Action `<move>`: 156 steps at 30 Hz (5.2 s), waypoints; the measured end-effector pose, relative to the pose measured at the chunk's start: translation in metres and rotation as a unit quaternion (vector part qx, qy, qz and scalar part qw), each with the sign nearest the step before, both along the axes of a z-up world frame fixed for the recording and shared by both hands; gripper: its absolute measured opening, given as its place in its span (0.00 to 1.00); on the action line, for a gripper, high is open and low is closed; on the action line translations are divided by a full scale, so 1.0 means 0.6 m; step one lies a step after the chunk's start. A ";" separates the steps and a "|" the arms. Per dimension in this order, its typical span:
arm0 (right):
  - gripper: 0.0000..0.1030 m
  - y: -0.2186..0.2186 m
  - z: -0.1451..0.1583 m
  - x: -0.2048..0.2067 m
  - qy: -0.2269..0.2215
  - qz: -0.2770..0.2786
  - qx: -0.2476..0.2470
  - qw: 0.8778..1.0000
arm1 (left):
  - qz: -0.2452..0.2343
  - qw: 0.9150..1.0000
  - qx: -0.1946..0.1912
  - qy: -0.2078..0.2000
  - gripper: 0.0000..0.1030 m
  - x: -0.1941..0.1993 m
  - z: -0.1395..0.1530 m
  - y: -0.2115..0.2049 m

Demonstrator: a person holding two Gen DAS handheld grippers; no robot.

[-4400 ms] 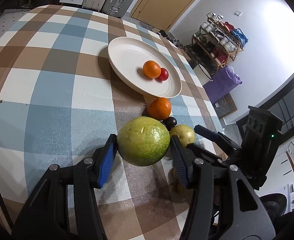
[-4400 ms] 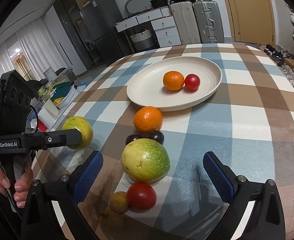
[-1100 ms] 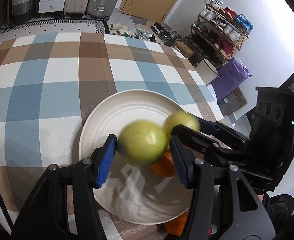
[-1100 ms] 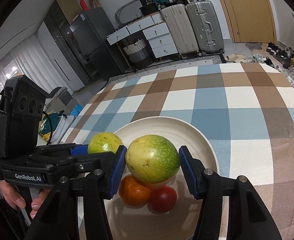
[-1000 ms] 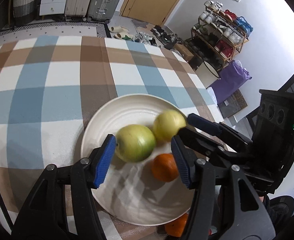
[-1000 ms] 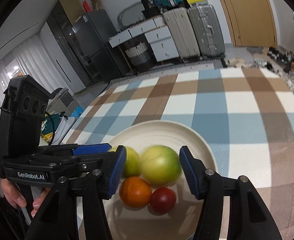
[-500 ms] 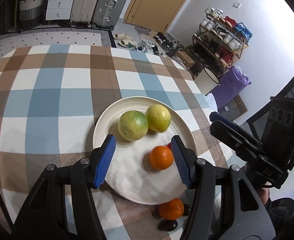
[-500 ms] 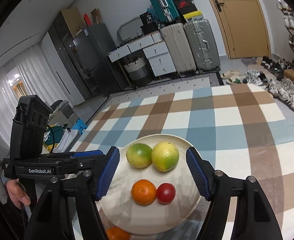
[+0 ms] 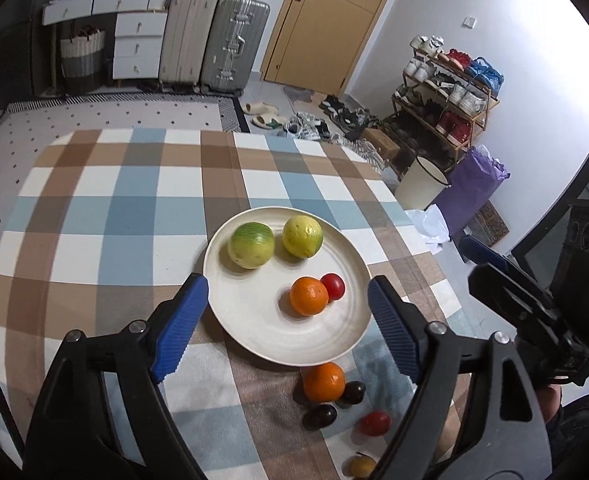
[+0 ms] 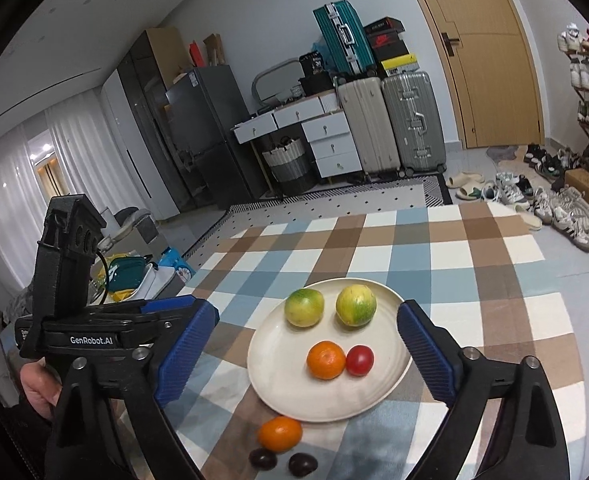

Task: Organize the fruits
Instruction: 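Raise both tools away from the plate, then lower the left tool onto the brown pear and close its fingers, then hold the pear in the left tool while the right tool grasps a small brown kiwi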

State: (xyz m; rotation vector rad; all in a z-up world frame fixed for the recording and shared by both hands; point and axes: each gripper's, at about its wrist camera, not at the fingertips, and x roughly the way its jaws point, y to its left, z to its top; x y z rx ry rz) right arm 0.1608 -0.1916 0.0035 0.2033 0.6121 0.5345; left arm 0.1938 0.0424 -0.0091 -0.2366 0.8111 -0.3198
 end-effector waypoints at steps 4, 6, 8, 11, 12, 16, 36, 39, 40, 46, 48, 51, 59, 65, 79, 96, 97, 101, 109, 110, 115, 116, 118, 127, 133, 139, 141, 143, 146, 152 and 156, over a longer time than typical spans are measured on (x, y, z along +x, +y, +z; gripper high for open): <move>0.97 -0.002 0.017 -0.031 -0.014 0.000 -0.005 1.000 | 0.005 1.000 0.003 -0.015 0.82 -0.037 0.021 0.000; 0.97 -0.002 0.022 -0.044 -0.018 0.000 -0.006 1.000 | 0.007 1.000 0.004 -0.018 0.83 -0.056 0.028 0.000; 0.98 -0.002 0.027 -0.058 -0.023 0.001 -0.008 1.000 | 0.010 1.000 0.007 -0.021 0.83 -0.072 0.034 -0.001; 0.99 -0.002 0.032 -0.078 -0.029 0.003 -0.010 1.000 | 0.015 0.999 0.010 -0.027 0.84 -0.101 0.040 -0.002; 0.99 -0.002 0.034 -0.086 -0.033 0.005 -0.010 0.999 | 0.018 0.999 0.011 -0.029 0.84 -0.110 0.042 -0.002; 0.99 -0.005 0.041 -0.114 -0.043 0.004 -0.013 0.999 | 0.023 0.999 0.014 -0.032 0.85 -0.138 0.044 -0.006; 1.00 -0.031 0.034 -0.235 -0.056 -0.015 -0.040 0.998 | 0.037 0.998 0.030 -0.039 0.99 -0.271 0.007 -0.021; 1.00 -0.031 0.032 -0.249 -0.056 -0.014 -0.042 0.997 | 0.031 0.999 0.027 -0.030 0.99 -0.279 -0.010 -0.023; 1.00 -0.031 0.031 -0.253 -0.057 -0.014 -0.043 0.997 | 0.026 0.999 0.025 -0.027 0.99 -0.284 -0.018 -0.026; 1.00 -0.032 0.023 -0.274 -0.053 -0.015 -0.046 0.997 | 0.001 1.000 0.026 0.003 0.99 -0.297 -0.067 -0.052; 1.00 -0.034 0.018 -0.279 -0.050 -0.016 -0.045 0.998 | -0.011 0.999 0.026 0.015 0.99 -0.300 -0.085 -0.066; 1.00 -0.038 0.012 -0.286 -0.046 -0.019 -0.045 0.998 | -0.025 0.999 0.033 0.030 0.99 -0.303 -0.111 -0.085; 1.00 -0.046 0.007 -0.292 -0.042 -0.022 -0.041 0.998 | -0.050 0.996 0.039 0.068 0.99 -0.299 -0.167 -0.125; 1.00 -0.053 -0.002 -0.295 -0.036 -0.026 -0.040 0.998 | -0.057 0.994 0.049 0.084 0.99 -0.293 -0.191 -0.144; 1.00 -0.065 -0.008 -0.293 -0.030 -0.033 -0.034 0.998 | -0.086 0.992 0.052 0.079 0.71 -0.300 -0.203 -0.166; 1.00 -0.079 -0.016 -0.294 -0.020 -0.040 -0.025 0.999 | -0.089 0.994 0.024 0.066 0.25 -0.313 -0.178 -0.128; 1.00 -0.079 -0.018 -0.293 -0.017 -0.040 -0.023 0.999 | -0.087 0.994 0.023 0.065 0.25 -0.314 -0.175 -0.123; 0.99 -0.073 -0.026 -0.293 -0.011 -0.022 -0.013 1.000 | -0.066 0.996 0.019 0.049 0.25 -0.310 -0.158 -0.086; 0.99 -0.038 -0.059 -0.292 0.013 0.001 -0.027 1.000 | -0.016 1.000 0.013 0.019 0.25 -0.311 -0.116 -0.009; 0.99 -0.032 -0.065 -0.292 0.017 0.005 -0.028 0.999 | -0.011 1.000 0.011 0.015 0.25 -0.312 -0.110 0.000; 0.99 -0.002 -0.092 -0.286 0.038 0.024 -0.042 0.998 | -0.002 1.000 0.011 0.013 0.25 -0.317 -0.096 0.022; 0.99 0.003 -0.098 -0.286 0.041 0.027 -0.045 0.998 | -0.001 1.000 0.012 0.014 0.25 -0.319 -0.095 0.026; 0.99 0.012 -0.110 -0.283 0.051 0.033 -0.049 0.997 | -0.001 1.000 0.011 0.013 0.25 -0.322 -0.094 0.031; 0.99 0.046 -0.150 -0.263 0.080 0.050 -0.065 0.993 | 0.015 1.000 0.004 0.013 0.25 -0.333 -0.092 0.063; 0.99 0.063 -0.170 -0.256 0.094 0.059 -0.077 0.991 | 0.022 1.000 -0.008 0.016 0.25 -0.333 -0.101 0.083; 0.98 0.081 -0.186 -0.245 0.106 0.063 -0.089 0.988 | 0.028 0.999 -0.016 0.020 0.25 -0.331 -0.109 0.100; 0.96 0.087 -0.188 -0.243 0.107 0.064 -0.094 0.988 | 0.030 0.999 -0.019 0.021 0.25 -0.330 -0.112 0.105; 0.90 0.094 -0.189 -0.241 0.108 0.064 -0.102 0.987 | 0.031 0.999 -0.021 0.022 0.25 -0.330 -0.113 0.107; 0.80 0.104 -0.196 -0.235 0.117 0.066 -0.113 0.984 | 0.033 0.999 -0.026 0.024 0.25 -0.331 -0.118 0.112; 0.54 0.114 -0.207 -0.231 0.126 0.072 -0.126 0.981 | 0.032 0.999 -0.033 0.026 0.25 -0.329 -0.124 0.117; 0.30 0.119 -0.208 -0.233 0.122 0.083 -0.132 0.980 | 0.029 0.999 -0.038 0.023 0.25 -0.328 -0.122 0.116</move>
